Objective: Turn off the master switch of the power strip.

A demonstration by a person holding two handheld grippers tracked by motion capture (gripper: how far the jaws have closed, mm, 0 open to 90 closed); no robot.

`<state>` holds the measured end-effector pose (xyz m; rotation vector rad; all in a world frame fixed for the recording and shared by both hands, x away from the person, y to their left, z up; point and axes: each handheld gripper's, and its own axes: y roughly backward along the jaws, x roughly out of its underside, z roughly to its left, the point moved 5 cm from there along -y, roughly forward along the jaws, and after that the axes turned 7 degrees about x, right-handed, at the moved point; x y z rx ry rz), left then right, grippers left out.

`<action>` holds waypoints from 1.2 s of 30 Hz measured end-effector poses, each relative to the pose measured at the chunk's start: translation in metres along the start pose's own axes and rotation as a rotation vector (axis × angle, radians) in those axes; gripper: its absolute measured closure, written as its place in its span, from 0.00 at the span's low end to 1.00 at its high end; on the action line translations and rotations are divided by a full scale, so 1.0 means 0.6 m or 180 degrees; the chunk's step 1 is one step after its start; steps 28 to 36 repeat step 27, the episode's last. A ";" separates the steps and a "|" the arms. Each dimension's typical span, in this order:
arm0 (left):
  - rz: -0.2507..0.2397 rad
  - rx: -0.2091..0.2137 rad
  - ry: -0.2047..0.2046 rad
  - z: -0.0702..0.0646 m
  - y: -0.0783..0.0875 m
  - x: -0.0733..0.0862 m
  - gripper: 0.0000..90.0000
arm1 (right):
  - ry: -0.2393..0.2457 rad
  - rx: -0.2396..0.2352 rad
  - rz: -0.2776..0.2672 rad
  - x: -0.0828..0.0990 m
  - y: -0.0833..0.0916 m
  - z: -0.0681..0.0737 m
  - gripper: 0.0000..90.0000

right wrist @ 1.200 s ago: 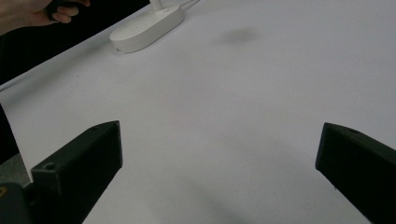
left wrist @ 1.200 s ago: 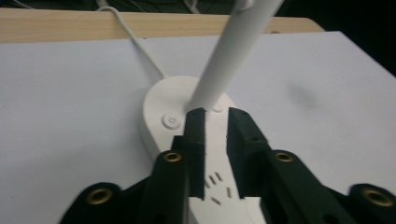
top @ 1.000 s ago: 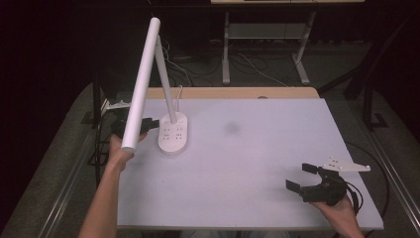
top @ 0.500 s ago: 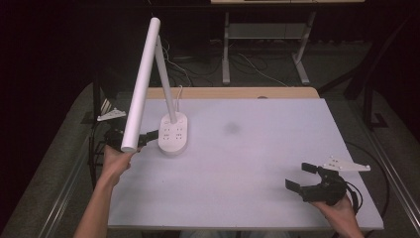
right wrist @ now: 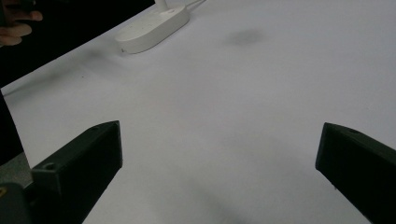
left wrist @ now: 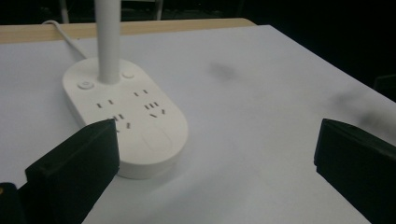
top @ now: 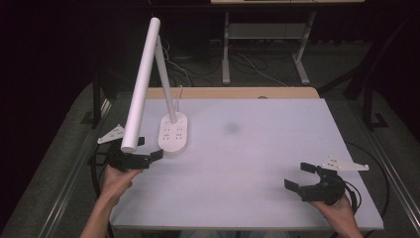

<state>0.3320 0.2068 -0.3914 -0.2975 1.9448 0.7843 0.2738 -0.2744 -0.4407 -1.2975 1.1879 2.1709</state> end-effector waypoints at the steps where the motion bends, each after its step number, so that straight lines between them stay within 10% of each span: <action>1: -0.0017 0.0022 -0.0001 -0.006 -0.001 0.003 0.00 | 0.0005 0.0000 0.0001 0.000 0.000 0.000 0.00; 19: 0.0131 0.0308 -0.0172 -0.083 -0.031 0.060 0.00 | 0.0009 0.0002 -0.0024 -0.001 0.002 0.000 0.00; 36: 0.0219 0.0348 -0.0153 -0.089 -0.041 0.081 0.00 | 0.0007 -0.0003 -0.0032 -0.002 0.002 -0.001 0.00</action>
